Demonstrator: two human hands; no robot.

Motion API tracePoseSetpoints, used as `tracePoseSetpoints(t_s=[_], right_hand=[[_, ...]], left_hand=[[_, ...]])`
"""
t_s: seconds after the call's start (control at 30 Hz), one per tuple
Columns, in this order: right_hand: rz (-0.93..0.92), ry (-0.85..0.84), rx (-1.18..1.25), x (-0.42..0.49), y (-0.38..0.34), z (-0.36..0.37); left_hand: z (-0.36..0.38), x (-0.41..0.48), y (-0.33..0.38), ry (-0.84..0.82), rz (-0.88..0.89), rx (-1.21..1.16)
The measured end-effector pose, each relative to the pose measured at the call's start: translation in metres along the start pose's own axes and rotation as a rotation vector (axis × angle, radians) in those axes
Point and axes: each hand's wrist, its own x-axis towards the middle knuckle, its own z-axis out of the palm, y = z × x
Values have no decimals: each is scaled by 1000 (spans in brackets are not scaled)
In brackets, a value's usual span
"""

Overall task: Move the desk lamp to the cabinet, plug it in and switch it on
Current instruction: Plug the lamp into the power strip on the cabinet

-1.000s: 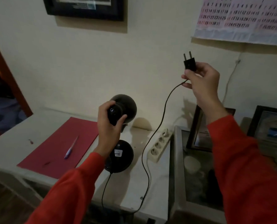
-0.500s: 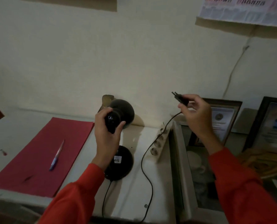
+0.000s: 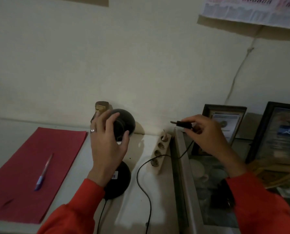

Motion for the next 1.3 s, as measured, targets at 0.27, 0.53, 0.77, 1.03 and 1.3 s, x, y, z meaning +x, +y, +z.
tracePoseSetpoints(t_s=[0.27, 0.53, 0.77, 1.03, 1.3], right_hand=[[146, -332, -103, 3, 14, 16], [215, -541, -202, -1, 35, 80], [229, -695, -385, 3, 54, 115], [173, -723, -514, 8, 63, 125], [117, -801, -556, 15, 57, 128]], left_hand=[[27, -48, 34, -298, 360, -288], [116, -106, -3, -761, -284, -221], [134, -108, -13, -761, -281, -141], [135, -105, -20, -742, -284, -162], [135, -104, -23, -741, -294, -171]])
